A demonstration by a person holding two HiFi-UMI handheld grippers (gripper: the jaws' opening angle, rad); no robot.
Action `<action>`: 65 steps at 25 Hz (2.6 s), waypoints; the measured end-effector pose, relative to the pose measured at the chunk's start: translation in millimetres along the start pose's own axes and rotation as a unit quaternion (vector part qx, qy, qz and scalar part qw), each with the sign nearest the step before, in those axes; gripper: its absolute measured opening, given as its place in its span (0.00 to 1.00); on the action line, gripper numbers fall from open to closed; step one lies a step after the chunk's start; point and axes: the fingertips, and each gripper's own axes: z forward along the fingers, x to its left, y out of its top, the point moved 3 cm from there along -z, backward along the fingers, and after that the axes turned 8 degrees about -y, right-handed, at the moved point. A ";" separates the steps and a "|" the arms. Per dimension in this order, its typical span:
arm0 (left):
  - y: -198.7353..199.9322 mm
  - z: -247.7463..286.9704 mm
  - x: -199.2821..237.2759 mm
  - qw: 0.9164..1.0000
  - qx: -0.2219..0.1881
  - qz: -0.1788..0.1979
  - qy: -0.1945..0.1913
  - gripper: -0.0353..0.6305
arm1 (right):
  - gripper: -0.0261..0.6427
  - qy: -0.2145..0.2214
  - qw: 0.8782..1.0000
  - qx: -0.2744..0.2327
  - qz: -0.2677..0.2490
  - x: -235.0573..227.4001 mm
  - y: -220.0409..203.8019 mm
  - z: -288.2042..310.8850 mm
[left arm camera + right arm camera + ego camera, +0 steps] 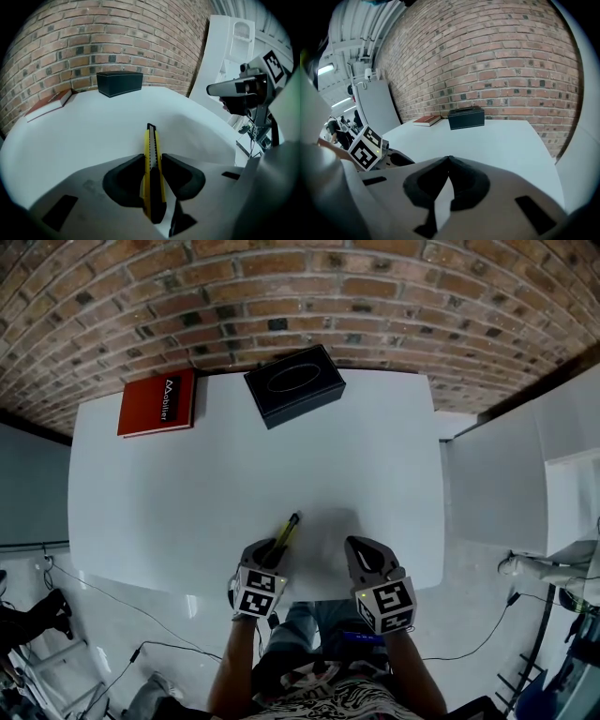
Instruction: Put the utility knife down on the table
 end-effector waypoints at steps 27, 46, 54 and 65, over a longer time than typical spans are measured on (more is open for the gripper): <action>69.2 -68.3 -9.7 0.986 -0.162 -0.027 -0.003 0.30 | 0.05 -0.042 0.997 -0.063 0.017 8.4 22.6 -41.3; 123.4 -171.1 -33.3 0.952 -0.307 0.003 0.014 0.09 | 0.04 -0.074 0.982 -0.173 0.030 30.6 72.3 -96.3; 130.7 -190.8 -34.8 0.942 -0.336 -0.009 -0.006 0.09 | 0.04 -0.071 0.983 -0.172 -0.002 45.4 78.8 -101.9; 130.9 -192.4 -35.2 0.942 -0.336 -0.012 -0.013 0.09 | 0.04 -0.087 0.978 -0.187 -0.019 49.2 81.6 -109.7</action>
